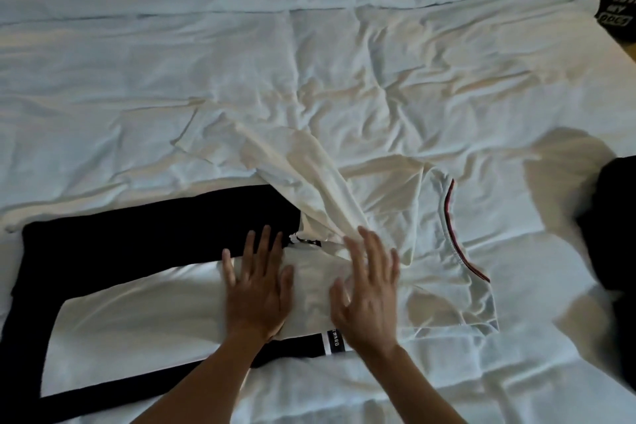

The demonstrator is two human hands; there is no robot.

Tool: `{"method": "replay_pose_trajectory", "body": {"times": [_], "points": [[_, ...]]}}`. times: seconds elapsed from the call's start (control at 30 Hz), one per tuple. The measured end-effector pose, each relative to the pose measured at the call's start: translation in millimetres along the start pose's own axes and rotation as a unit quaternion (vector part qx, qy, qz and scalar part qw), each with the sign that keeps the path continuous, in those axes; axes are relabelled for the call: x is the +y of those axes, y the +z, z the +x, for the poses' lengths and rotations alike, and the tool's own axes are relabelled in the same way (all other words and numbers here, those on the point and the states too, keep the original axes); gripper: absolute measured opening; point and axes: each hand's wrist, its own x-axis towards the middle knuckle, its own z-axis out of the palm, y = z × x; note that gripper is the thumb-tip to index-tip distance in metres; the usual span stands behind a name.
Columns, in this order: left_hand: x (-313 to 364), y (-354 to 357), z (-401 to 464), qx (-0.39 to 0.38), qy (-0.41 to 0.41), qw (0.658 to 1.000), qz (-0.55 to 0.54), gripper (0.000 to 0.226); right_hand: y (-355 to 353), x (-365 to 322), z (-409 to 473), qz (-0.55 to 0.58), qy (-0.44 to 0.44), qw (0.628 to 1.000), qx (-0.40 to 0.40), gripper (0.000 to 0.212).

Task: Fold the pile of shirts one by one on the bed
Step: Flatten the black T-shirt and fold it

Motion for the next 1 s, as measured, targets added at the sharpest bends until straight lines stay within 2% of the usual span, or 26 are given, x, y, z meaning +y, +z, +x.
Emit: {"method": "replay_pose_trajectory", "body": {"times": [0.1,0.2,0.27,0.3,0.33,0.37,0.43,0.47,0.5,0.53,0.6,0.77,0.8,0.83,0.9,0.97,1.0], "points": [[-1.5,2.5,-4.0,0.048,0.021,0.999,-0.003,0.053,23.3,-8.8,-18.4,-0.033,-0.021,0.994,-0.097,0.066],[-0.2,-9.7,7.3,0.027,0.017,0.999,-0.019,0.051,35.6,-0.1,-21.8,-0.079,0.000,0.987,-0.136,0.073],[5.2,-34.7,27.8,0.009,-0.064,0.993,-0.098,0.045,36.4,0.5,-21.3,-0.089,-0.005,0.985,-0.151,0.076],[7.4,-44.7,42.5,0.004,-0.146,0.975,-0.169,0.042,37.4,0.9,-21.0,-0.089,-0.002,0.984,-0.153,0.078],[11.1,-57.1,61.2,0.005,-0.246,0.936,-0.251,0.039,38.4,0.7,-20.6,-0.089,0.001,0.984,-0.156,0.078],[12.0,-64.9,84.1,0.009,-0.351,0.878,-0.325,0.039,39.6,0.8,-20.7,-0.089,0.005,0.983,-0.158,0.078],[7.2,-73.1,126.1,-0.024,-0.521,0.724,-0.451,0.043,41.4,1.6,-21.9,-0.092,0.008,0.983,-0.156,0.078],[5.2,-76.0,142.3,-0.048,-0.563,0.655,-0.502,0.043,42.0,2.3,-22.3,-0.092,0.007,0.984,-0.155,0.077],[3.4,-77.9,154.9,-0.063,-0.580,0.610,-0.536,0.044,42.5,2.8,-22.4,-0.094,0.006,0.983,-0.155,0.077],[0.9,-77.1,165.8,-0.076,-0.586,0.593,-0.547,0.045,43.1,3.2,-22.0,-0.096,0.005,0.983,-0.156,0.077],[-2.5,-74.7,180.5,-0.103,-0.572,0.611,-0.537,0.045,44.2,2.7,-21.6,-0.099,0.004,0.982,-0.159,0.078],[4.6,-69.8,189.5,-0.204,-0.490,0.716,-0.455,0.029,47.3,4.8,-21.6,-0.094,0.008,0.984,-0.153,0.078],[5.2,-68.0,189.7,-0.216,-0.482,0.727,-0.438,0.023,47.8,5.1,-21.7,-0.094,0.007,0.984,-0.152,0.078],[5.0,-66.4,191.3,-0.230,-0.481,0.726,-0.435,0.018,48.1,5.2,-21.9,-0.095,0.005,0.984,-0.152,0.078],[5.5,-65.9,196.1,-0.220,-0.494,0.697,-0.471,0.009,48.0,5.3,-21.8,-0.098,0.005,0.983,-0.155,0.078],[12.7,-72.5,195.0,-0.133,-0.494,0.668,-0.540,0.011,47.4,4.9,-21.8,-0.096,0.008,0.983,-0.155,0.078],[18.8,-76.9,189.2,-0.087,-0.482,0.667,-0.561,0.017,46.8,4.2,-21.7,-0.092,0.010,0.983,-0.156,0.078]]}}
